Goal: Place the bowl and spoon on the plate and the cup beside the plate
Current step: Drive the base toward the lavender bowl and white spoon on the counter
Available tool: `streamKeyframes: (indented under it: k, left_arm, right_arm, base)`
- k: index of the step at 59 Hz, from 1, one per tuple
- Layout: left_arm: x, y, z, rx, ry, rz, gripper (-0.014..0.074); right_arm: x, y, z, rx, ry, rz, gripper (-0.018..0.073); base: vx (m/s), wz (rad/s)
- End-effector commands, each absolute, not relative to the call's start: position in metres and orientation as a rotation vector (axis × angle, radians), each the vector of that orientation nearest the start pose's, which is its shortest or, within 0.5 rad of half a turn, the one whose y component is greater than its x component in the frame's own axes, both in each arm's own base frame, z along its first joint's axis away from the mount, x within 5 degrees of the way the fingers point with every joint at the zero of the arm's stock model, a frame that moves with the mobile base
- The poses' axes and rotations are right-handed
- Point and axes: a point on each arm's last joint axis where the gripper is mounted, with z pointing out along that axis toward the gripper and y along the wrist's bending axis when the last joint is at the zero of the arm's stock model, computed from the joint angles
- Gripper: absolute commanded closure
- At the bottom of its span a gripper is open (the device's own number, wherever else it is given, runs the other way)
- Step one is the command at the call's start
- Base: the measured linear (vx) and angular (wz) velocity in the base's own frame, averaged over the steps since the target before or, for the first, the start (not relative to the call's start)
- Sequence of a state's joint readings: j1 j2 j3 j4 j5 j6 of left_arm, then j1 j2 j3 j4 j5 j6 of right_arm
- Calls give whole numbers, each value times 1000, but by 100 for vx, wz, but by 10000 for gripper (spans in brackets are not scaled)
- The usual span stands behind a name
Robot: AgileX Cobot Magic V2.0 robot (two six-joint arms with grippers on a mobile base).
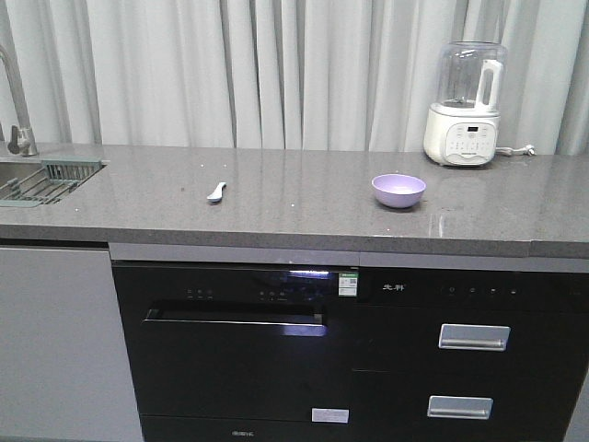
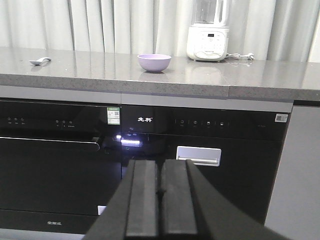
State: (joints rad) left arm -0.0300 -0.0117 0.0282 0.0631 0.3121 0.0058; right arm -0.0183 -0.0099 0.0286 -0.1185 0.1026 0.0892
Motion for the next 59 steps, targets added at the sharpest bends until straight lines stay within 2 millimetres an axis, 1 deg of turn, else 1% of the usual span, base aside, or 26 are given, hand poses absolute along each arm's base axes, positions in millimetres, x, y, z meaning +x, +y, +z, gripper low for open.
streamKeyframes:
  k: [1, 38, 59]
  left_arm:
    - [55, 0, 177, 63, 1741, 30, 602]
    - [55, 0, 177, 63, 1741, 30, 602]
    - [55, 0, 177, 63, 1741, 30, 602]
  right_arm:
    - [56, -1, 197, -20, 1522, -50, 568]
    - [56, -1, 197, -20, 1522, -50, 568]
    - [56, -1, 197, -20, 1522, -50, 568]
  base:
    - [0, 0]
    - [1, 0]
    - [8, -6]
